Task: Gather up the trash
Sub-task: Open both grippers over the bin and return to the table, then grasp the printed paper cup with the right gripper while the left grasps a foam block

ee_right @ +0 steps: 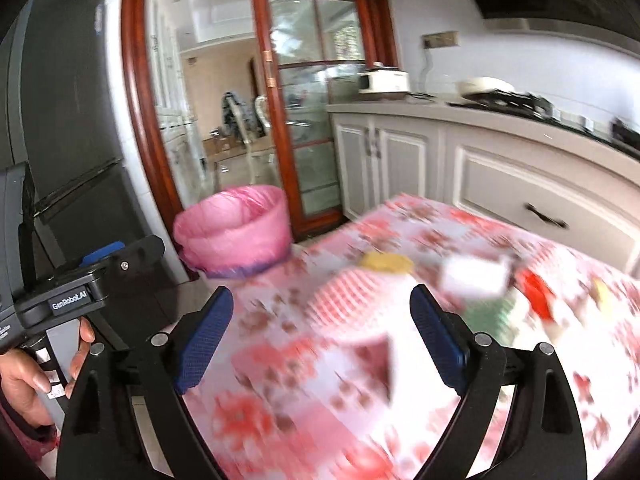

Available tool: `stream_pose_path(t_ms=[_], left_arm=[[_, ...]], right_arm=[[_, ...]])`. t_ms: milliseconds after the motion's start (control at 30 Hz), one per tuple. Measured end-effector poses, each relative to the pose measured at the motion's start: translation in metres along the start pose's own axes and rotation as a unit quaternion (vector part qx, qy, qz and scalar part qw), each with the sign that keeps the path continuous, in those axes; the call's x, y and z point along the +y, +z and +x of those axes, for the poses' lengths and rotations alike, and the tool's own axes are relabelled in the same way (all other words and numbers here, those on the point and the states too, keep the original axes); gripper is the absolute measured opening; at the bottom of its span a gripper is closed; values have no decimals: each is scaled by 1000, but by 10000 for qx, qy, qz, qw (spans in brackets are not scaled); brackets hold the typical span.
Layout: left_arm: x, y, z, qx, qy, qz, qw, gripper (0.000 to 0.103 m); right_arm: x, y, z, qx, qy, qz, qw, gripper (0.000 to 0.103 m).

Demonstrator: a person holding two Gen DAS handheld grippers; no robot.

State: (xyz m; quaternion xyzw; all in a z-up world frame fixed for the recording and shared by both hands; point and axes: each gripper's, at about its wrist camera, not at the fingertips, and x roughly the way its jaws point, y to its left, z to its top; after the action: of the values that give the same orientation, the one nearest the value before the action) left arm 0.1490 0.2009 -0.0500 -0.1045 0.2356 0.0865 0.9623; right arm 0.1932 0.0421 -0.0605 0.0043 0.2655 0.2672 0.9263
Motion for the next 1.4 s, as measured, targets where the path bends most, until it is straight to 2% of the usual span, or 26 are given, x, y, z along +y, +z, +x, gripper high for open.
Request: stream_pose_path(t_ms=[167,333,467,567,733,900,1133,1267,1400], left_arm=[[-48,-27,-2,308,-375,526,9974,98],[-88,-46,-8,200,-403,963,9943,98],[-104,-57,-5,282,-509,1036,9929,98],[-108,-64,5,550,-601,929,9923,98],[-118,-77,15,718,-762,1086,9886,98],[-125,-87,27,842,-764,1260,9855,98],[-123,-91,38,842,-762,1233,9858,97],[-117,-88,47,851,-767,1105,9873,94],[-119,-83,62,929,-846,997,9871,84]], right_arm=[[-37,-32,-30,88,-474,285,9984,85],[-68,-57,-50,78,-735,688,9949,85],[-82,-70,-60,7,-849,815,9931,85],[-88,-74,-59,11,-873,931,9918,80],[-104,-86,-51,144,-886,1141,9894,71],[-116,-86,-39,240,-879,1292,9874,59],[-123,-73,-15,343,-1030,1144,9875,59],[-137,-70,-2,415,-1115,1329,9840,58],[-145,-65,13,501,-1135,1283,9840,50]])
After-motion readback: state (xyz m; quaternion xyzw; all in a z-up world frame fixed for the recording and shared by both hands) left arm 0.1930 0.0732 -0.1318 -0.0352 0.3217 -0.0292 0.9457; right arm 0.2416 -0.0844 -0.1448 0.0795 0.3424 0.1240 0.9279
